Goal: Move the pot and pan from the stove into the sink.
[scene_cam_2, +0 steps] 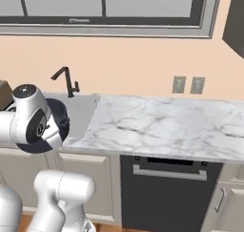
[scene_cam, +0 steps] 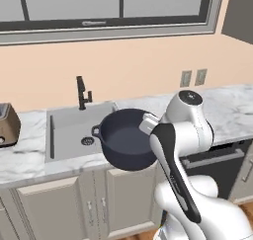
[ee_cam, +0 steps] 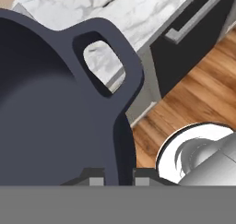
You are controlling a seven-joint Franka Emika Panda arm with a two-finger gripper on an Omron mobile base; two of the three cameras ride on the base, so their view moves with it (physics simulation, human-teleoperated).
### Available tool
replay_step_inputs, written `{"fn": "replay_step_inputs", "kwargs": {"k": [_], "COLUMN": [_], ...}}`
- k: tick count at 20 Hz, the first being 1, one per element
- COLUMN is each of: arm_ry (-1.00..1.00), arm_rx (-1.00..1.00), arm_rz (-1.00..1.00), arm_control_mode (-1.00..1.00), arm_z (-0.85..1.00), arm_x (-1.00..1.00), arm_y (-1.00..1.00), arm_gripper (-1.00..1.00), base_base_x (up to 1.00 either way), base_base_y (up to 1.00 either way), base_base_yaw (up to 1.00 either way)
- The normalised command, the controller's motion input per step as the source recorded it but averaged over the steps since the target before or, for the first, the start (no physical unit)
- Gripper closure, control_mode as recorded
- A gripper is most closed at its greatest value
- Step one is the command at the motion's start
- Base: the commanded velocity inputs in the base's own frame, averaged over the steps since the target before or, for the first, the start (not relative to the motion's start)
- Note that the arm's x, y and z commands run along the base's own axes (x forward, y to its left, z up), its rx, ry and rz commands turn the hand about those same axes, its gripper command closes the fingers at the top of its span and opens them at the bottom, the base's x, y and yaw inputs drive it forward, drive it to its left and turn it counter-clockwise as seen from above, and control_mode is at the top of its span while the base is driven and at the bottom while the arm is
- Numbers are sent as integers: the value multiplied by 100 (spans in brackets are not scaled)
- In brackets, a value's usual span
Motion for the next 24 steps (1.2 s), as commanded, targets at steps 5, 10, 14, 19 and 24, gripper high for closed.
{"fn": "replay_step_inputs", "kwargs": {"k": [5,10,14,19,24], "arm_ry": [0,0,0,-3,0], "arm_rx": [0,0,0,2,2], "arm_rz": [0,0,0,0,-2], "arm_control_mode": [100,100,-100,-100,-100], "arm_z": [0,0,0,-1,-6], "arm_x": [0,0,0,28,34], "arm_y": [0,0,0,7,12], "arm_gripper": [100,100,100,100,100], "base_base_x": [66,41,3,0,0], "base_base_y": [7,4,0,0,0], "base_base_yaw": [0,0,0,0,0]}}
